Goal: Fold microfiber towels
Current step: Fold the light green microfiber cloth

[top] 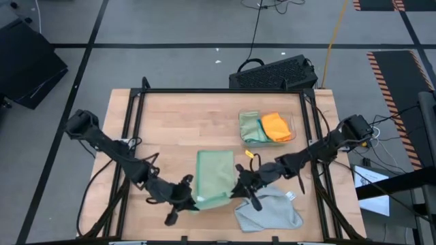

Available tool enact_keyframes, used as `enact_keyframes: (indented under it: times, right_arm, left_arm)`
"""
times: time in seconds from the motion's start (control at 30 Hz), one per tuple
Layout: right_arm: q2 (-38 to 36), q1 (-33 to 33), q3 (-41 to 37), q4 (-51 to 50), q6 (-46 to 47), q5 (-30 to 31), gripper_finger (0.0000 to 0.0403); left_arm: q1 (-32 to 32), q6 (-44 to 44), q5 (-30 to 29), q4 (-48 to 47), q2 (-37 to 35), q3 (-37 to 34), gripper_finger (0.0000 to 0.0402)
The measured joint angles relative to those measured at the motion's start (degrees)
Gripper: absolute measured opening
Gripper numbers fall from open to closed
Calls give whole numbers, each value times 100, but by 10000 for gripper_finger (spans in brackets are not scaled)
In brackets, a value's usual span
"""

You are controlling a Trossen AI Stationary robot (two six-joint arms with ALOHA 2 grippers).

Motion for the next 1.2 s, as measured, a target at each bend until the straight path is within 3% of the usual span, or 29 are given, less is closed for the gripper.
enact_keyframes:
  times: [0.1, 0.3, 0.47, 0.7, 0.9, 1.2]
  right_arm:
    - [10, 135, -22, -89, -2, 11, 4]
    - [-95, 108, -19, -940, -189, 29, 4]
    - [-80, -144, -28, -1260, -556, 406, 4]
    - [68, -657, -34, -1320, -861, 952, 4]
    - [513, -943, -36, -1126, -853, 1313, 4]
    - [632, -1062, -32, -1142, -899, 1405, 4]
  left_arm:
    - [0, 31, -223, 370, 112, -2, 8]
    - [312, 140, -259, 217, 132, -4, 9]
    - [583, 186, -335, -661, 130, -2, 4]
    - [916, 265, -1112, -2242, 123, 2, 5]
    - [1263, 772, -1166, -2612, 121, 4, 17]
    - [1637, 751, -998, -2803, 121, 4, 15]
